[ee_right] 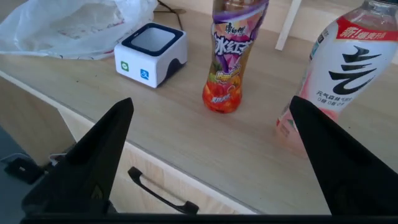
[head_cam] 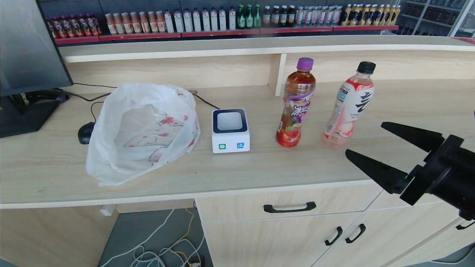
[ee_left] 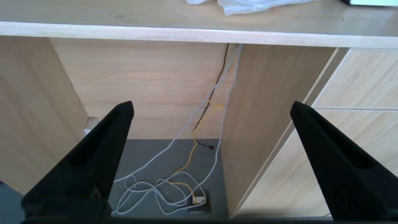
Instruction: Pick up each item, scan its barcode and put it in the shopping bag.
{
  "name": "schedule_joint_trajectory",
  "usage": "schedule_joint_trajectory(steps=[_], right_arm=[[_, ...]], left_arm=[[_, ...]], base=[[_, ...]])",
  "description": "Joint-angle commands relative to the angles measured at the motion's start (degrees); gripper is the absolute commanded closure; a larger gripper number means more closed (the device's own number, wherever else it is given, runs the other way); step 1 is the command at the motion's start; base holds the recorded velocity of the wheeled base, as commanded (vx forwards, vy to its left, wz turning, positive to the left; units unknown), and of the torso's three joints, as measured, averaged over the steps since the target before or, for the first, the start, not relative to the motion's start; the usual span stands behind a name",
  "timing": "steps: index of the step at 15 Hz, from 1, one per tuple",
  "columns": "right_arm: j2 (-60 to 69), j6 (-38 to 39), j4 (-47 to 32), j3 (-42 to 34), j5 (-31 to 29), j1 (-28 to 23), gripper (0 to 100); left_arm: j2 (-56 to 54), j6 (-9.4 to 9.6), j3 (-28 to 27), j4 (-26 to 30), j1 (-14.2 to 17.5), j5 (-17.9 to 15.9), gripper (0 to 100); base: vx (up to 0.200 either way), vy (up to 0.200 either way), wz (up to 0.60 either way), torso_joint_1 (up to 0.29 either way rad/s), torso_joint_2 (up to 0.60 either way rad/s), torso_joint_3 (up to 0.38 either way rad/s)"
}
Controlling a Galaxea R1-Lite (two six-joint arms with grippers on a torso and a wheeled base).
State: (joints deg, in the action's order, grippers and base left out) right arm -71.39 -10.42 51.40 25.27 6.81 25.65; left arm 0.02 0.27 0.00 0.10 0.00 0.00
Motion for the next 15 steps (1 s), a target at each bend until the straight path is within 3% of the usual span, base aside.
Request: schedule_joint_trajectory(steps=[1, 4, 9, 15], right_arm=[[-5.08, -0.04, 0.46, 1.10, -3.30, 3.27, 0], [-8.86, 0.40, 2.22, 3.91, -14.81, 8.63, 0], [-15.98, 0.40, 11.89, 6.11, -33.01, 15.84, 0], [-19.40, 0.23, 14.79, 8.74, -34.68, 15.92, 0]], left_arm=[[0.06, 0.00, 0.00, -0.01, 0.00, 0.00, 0], [-0.02, 0.00, 0.00, -0.01, 0.00, 0.00, 0], [-0.02, 0.00, 0.00, -0.01, 0.00, 0.00, 0], [0.06, 0.00, 0.00, -0.01, 0.00, 0.00, 0]], base=[[0.000, 0.000, 0.00, 0.000, 0.00, 0.000], [0.000, 0.000, 0.00, 0.000, 0.00, 0.000], [0.000, 0.000, 0.00, 0.000, 0.00, 0.000], [0.000, 0.000, 0.00, 0.000, 0.00, 0.000]])
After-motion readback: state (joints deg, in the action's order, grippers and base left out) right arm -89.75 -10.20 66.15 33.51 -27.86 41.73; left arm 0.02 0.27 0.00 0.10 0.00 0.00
